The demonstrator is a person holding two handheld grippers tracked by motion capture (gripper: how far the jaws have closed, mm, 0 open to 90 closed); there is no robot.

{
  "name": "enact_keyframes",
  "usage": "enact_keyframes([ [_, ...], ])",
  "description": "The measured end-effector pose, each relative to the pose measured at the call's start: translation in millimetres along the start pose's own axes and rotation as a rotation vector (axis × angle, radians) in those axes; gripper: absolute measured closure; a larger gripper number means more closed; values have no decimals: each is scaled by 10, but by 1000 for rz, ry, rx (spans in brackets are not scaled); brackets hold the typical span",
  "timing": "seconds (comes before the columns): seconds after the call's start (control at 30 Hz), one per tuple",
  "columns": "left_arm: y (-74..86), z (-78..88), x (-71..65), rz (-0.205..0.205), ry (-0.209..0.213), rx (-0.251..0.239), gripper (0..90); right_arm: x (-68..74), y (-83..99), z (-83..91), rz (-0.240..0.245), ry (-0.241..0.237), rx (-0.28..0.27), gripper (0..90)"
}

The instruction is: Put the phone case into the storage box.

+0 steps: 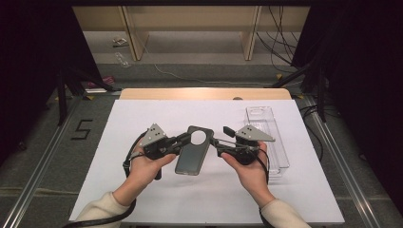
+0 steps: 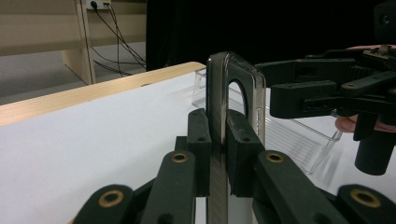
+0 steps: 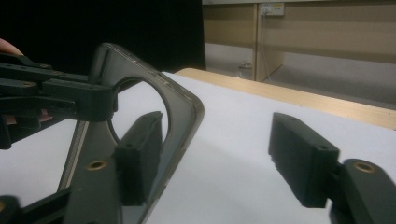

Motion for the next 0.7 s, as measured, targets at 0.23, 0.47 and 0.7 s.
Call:
enact_keyframes([
  [0.23,0,-3,-2,-3,1,-2,811,38,14,-20,-1,-23,11,526],
  [0.47,3,-7,-9,-4,1,-4,810,63,14,-37,-16,-27,13,592],
  [0.7,11,-14,-17,-4,5,-4,810,62,17,-37,-31,-29,17,676],
])
Point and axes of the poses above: each handheld gripper's, and its own axes: z roughly backward along the jaws, y roughly out of its underside, x roughly to its left, the point moved 3 cm from there along -z, roughly forward along the jaws
